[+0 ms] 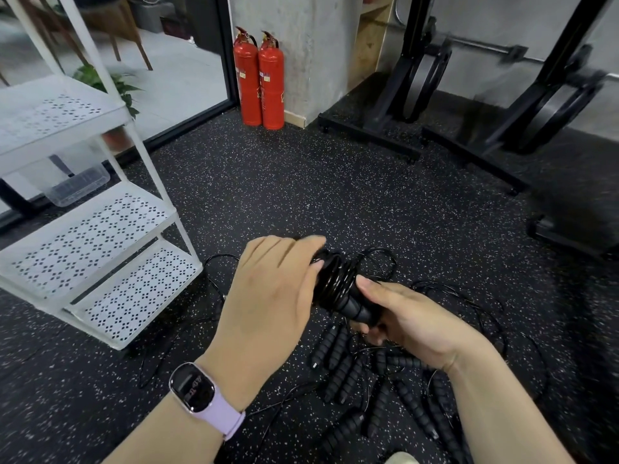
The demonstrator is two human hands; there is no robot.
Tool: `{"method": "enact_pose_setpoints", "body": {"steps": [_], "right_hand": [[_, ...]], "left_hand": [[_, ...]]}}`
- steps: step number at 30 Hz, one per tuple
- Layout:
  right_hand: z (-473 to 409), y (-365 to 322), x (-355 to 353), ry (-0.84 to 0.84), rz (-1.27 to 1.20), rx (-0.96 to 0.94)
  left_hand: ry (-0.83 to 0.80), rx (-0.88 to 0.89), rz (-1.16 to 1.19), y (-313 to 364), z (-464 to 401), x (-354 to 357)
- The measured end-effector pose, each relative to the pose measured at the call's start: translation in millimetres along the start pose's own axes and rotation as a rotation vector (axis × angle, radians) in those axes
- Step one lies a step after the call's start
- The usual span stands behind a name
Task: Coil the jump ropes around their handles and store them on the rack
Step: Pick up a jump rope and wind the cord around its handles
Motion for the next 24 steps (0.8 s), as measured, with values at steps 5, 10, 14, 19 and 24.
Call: {"method": "enact_pose_setpoints", "body": {"steps": [5, 10, 14, 19, 24], "right_hand": [[2.8, -0.7, -0.9, 0.021, -0.001, 0.026], [1.2, 1.4, 3.0, 0.05, -0.046, 0.059], [-1.9, -0.2, 2.0, 0.139, -0.161, 0.053], [-1.2, 5.5, 5.3, 0.261, -0.259, -0.007], [-2.5, 4.6, 20.4, 0.268, -0.357, -0.106]], "left_hand": [[-0.097, 0.076, -0.065, -2.8, 0.2, 5.0], [0.005, 0.035, -0.077, -2.3, 0.6, 12.7], [0.129, 0.046, -0.102, 4.5, 4.4, 15.8], [0.109, 0.021, -0.073, 14.1, 5.0, 20.4], [0.105, 0.002, -0.048, 13.1, -0.2, 21.5]]}}
Point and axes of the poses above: each hand's wrist, its own z-axis away from the middle knuckle, its own x-axis out of the palm, y = z × x, the point moved 3 cm from there along -z, towards the middle knuckle, and after that the axes turned 8 degrees about x, right-handed, at the moved point
